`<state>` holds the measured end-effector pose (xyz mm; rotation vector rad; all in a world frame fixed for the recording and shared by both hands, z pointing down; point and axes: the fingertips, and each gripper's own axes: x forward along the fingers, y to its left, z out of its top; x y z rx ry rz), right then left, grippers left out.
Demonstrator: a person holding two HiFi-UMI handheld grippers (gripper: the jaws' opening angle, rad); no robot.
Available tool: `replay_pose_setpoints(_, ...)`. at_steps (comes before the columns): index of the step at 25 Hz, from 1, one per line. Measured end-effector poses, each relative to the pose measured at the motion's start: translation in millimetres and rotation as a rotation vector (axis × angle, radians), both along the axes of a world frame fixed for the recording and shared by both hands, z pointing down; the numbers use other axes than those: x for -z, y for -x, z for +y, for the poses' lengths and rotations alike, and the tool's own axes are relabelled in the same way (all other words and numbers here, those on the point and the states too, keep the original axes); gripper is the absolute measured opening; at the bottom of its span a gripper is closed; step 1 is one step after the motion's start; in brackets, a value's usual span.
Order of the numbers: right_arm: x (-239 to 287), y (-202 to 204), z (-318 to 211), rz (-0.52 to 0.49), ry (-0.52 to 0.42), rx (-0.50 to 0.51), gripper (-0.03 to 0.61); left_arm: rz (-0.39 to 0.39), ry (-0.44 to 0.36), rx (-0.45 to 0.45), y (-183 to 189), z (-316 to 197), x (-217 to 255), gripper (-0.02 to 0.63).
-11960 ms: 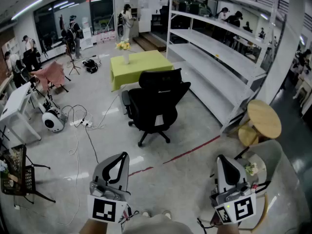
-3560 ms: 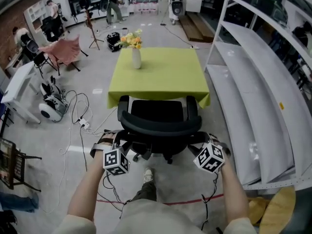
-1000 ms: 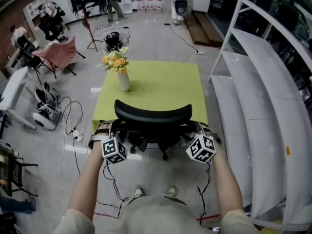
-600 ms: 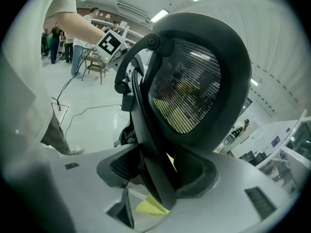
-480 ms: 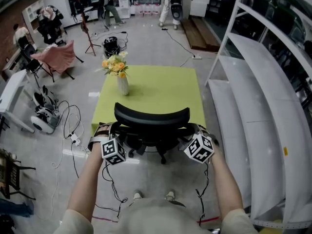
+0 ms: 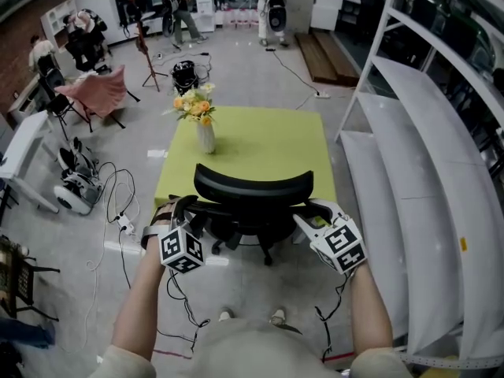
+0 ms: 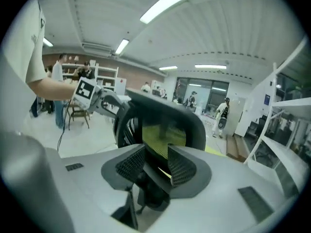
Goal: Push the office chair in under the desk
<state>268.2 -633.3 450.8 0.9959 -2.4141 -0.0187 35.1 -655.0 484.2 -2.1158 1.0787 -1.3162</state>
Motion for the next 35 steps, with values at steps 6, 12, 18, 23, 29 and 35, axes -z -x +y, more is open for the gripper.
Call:
replay_pose_setpoints(6,81,5,19,-0.208,-0.123,-0.072,0.124,0.212,-0.126,0.020,-9,22,80,0.145)
replay_pose_setpoints(12,149,12,48,-0.343,-0.267,-0.089,0.095,0.457,-0.264,-0.008,-14,52,166,0.095)
replay_pose_setpoints(18,193,10,77,-0.439,-0.346,-0.104,0.075,0.700,-0.355,-0.046,-16,90,231,0.057)
replay_pose_setpoints(23,206,13,99,-0.486,-0.367,-0.107,0.057,0.768,-0.287,-0.058,-16,115,230,0.051)
replay_pose_setpoints(29,194,14,110,-0.474,-0.364,-0.133,0.031,0.800,-0.260,-0.033,-11,124,210,0.022)
replay_pose_setpoints(35,153,23,115,-0.474,-0.254,-0.120,0.006,0.794,-0.213,-0.024,-15,131,175,0.009)
